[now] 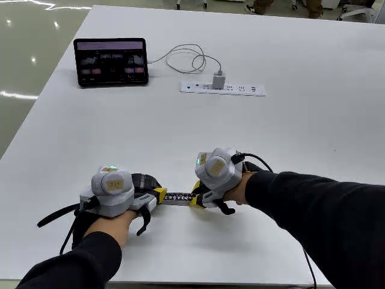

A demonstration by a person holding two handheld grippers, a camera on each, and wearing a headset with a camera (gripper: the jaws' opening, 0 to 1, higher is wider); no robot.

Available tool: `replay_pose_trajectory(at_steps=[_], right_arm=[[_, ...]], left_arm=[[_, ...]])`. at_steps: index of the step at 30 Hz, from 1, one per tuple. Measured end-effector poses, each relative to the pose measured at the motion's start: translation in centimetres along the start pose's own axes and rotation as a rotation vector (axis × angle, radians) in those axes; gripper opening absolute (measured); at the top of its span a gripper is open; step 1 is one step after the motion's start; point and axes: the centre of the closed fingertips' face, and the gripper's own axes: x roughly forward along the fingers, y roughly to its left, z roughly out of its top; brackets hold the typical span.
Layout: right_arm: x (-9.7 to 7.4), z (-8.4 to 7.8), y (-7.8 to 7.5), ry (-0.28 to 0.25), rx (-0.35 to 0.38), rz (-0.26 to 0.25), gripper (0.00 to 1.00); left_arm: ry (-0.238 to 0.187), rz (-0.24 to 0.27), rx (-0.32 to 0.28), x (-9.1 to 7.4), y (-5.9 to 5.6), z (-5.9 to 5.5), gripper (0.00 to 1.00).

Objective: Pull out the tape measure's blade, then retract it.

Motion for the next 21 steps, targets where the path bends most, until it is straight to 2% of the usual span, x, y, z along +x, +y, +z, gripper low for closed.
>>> replay_pose_trajectory(at_steps=[21], right_arm=[[0.52,0.68,-0.04,-0.010,0.003,0.002,0.12]], left_arm=[[-0.002,-0.005,-0.002,-0.07,0.01,-0.02,0.60]])
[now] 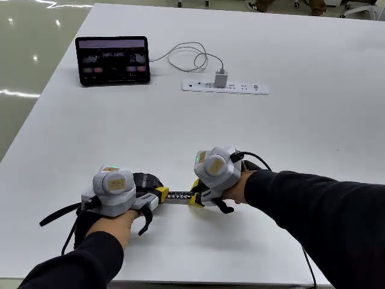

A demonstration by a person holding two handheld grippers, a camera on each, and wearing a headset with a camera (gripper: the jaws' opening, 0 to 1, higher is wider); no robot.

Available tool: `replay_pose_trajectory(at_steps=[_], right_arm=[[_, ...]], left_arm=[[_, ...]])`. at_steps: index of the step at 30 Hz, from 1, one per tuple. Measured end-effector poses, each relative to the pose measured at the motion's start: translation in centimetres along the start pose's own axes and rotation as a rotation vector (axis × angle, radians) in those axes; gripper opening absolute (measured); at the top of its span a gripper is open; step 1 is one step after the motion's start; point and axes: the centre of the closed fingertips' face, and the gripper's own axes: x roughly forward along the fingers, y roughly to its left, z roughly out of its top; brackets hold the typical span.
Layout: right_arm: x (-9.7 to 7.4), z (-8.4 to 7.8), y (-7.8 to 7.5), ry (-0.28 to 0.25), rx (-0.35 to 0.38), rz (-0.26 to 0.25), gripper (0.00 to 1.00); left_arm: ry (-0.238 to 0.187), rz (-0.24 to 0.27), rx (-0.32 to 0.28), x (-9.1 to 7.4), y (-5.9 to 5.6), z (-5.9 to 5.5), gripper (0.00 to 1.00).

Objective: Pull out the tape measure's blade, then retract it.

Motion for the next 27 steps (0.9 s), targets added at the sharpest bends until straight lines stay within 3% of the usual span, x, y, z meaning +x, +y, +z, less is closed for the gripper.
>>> replay_pose_trajectory(at_steps=[14,27], right_arm=[[0.22,0.43,-0.01,-0.012,-0.002,0.003,0.11],[0.52,0.91,-0.14,-0.016,-0.003,0.010,0.11]], left_arm=[[-0.020,-0.016,-0.035,-0.15,0.19,0.20,0.60],[-0.022,-0.021,-0.032,-0.20,0.04,0.16,0.60]])
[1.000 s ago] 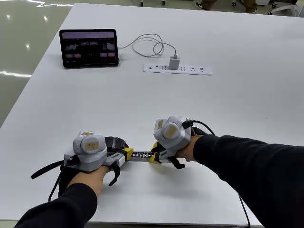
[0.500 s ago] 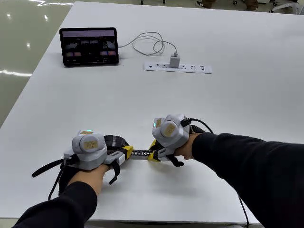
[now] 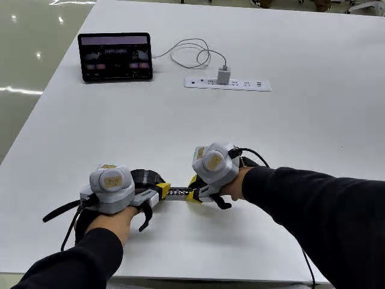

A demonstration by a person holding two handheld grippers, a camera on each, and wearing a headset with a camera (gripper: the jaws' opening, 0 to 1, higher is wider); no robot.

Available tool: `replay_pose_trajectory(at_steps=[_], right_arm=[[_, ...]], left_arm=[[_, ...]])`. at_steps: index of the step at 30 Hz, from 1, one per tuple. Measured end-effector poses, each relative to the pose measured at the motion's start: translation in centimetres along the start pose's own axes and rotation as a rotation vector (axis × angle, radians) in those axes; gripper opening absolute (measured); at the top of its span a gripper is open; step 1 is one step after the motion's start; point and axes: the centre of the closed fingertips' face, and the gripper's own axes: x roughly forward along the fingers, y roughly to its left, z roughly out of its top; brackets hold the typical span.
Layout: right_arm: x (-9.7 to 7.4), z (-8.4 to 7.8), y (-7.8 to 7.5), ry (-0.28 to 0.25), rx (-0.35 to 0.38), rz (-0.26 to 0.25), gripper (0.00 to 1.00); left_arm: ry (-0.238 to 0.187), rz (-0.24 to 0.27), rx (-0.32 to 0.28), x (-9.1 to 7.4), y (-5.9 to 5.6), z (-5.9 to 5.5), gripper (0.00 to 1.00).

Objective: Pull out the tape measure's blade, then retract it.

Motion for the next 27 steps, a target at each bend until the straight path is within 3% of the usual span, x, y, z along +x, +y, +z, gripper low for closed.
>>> replay_pose_trajectory(at_steps=[27], right_arm=[[0.7,1.2,0.1,0.004,0.004,0.004,0.11]], left_arm=[[-0.003,-0.006,-0.005,0.0,0.0,0.0,0.60]])
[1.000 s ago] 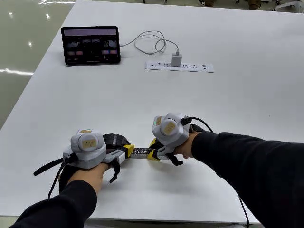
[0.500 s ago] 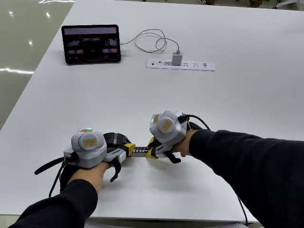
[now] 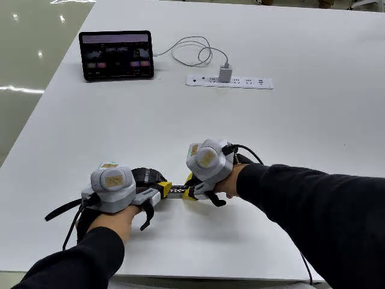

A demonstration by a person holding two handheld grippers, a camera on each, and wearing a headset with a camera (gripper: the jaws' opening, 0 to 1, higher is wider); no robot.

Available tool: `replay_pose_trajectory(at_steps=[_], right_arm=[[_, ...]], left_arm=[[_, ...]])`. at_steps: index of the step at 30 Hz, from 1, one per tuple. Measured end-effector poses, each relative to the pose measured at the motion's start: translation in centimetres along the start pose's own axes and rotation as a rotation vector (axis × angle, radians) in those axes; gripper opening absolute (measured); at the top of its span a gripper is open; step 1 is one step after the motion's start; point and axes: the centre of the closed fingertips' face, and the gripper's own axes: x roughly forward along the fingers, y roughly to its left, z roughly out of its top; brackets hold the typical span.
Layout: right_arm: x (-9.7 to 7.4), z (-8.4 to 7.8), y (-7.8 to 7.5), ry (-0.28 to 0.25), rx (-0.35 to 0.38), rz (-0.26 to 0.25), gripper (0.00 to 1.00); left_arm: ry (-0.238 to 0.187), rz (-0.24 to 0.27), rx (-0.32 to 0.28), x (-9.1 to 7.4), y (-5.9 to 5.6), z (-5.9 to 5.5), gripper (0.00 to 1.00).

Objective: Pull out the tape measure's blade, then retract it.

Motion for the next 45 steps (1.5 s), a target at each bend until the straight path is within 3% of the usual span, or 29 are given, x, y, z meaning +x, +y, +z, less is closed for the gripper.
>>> replay_pose_trajectory(at_steps=[14,19,26,33,36,40,45], right_arm=[[0.36,0.54,0.14,-0.013,0.006,0.004,0.11],[0.41,0.63,0.10,-0.015,0.005,-0.004,0.11],[0.42,0.63,0.10,-0.012,0.007,-0.014,0.11],[0.43,0.58,0.06,-0.012,0.009,-0.014,0.11],[0.44,0.58,0.05,-0.013,0.003,-0.010,0.12],[0.52,0.78,-0.18,-0.038,0.025,-0.003,0.12],[0.61,0.89,0.08,-0.024,0.010,-0.001,0.12]], left_arm=[[-0.006,0.000,0.001,0.02,-0.01,0.00,0.60],[0.001,0.043,0.018,-0.08,-0.08,-0.19,0.61],[0.002,0.113,-0.017,-0.42,0.32,-0.14,0.62],[0.018,0.103,-0.021,-0.52,0.46,-0.15,0.60],[0.006,0.092,-0.034,-0.53,0.60,-0.14,0.59],[0.012,0.087,-0.033,-0.58,0.53,-0.21,0.59],[0.012,0.084,-0.026,-0.50,0.51,-0.14,0.59]])
